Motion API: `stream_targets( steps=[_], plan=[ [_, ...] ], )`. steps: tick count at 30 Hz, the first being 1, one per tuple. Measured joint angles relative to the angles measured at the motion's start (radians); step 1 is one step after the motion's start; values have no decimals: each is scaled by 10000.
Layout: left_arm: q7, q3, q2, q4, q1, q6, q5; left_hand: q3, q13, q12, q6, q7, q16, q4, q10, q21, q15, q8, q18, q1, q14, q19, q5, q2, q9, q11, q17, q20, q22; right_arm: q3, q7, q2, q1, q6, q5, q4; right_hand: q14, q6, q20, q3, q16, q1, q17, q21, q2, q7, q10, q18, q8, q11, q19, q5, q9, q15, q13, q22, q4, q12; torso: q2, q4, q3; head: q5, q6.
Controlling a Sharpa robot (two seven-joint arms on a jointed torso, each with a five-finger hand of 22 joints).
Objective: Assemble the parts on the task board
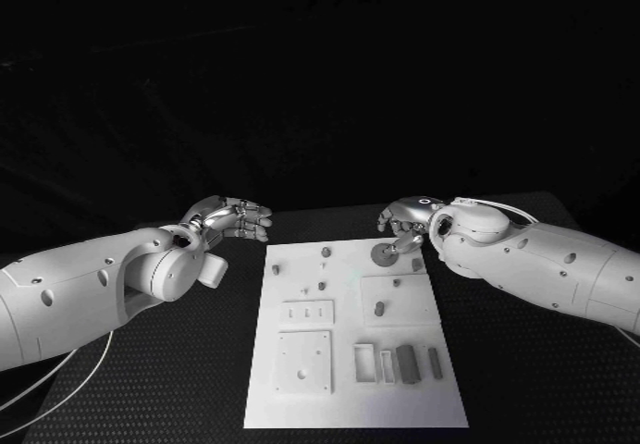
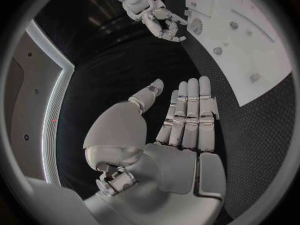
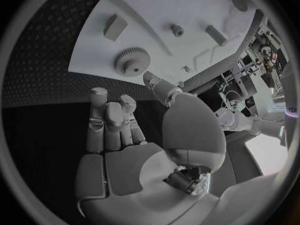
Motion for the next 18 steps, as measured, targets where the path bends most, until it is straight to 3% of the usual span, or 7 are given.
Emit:
stream_targets(
  steps=[12,15,18],
  plan=[
    [6,-2,27,-49,-2,19,0,0,11,0,0,0,0,0,0,0,0,0,-1,0,0,0,0,0,4,0,20,0,9,-57,40,173,-183,152,-173,-284,0,-2,11,27,12,0,21,44,0,-9,-69,-1,0,-4,-22,0,-23,2,-3,0,27,86,-1,-24,16,-3,-71],
    [6,-2,34,-63,-2,23,0,0,18,0,0,0,0,0,0,0,0,0,0,0,0,0,0,0,3,0,20,0,8,-69,51,196,-226,190,-203,-307,0,134,-21,27,36,-41,21,100,42,-133,-89,-3,31,-23,-61,0,-13,2,-37,0,27,153,-1,-29,16,10,-82],
    [7,-2,37,-66,-2,30,0,0,18,0,0,0,0,0,0,-39,-37,0,0,-39,37,0,0,39,3,0,29,0,8,-73,58,202,-255,220,-232,-359,-53,368,-21,27,36,-4,21,156,128,-314,-127,-4,249,-58,-94,0,97,-47,-108,0,27,230,-1,-25,16,12,-97]
  ],
)
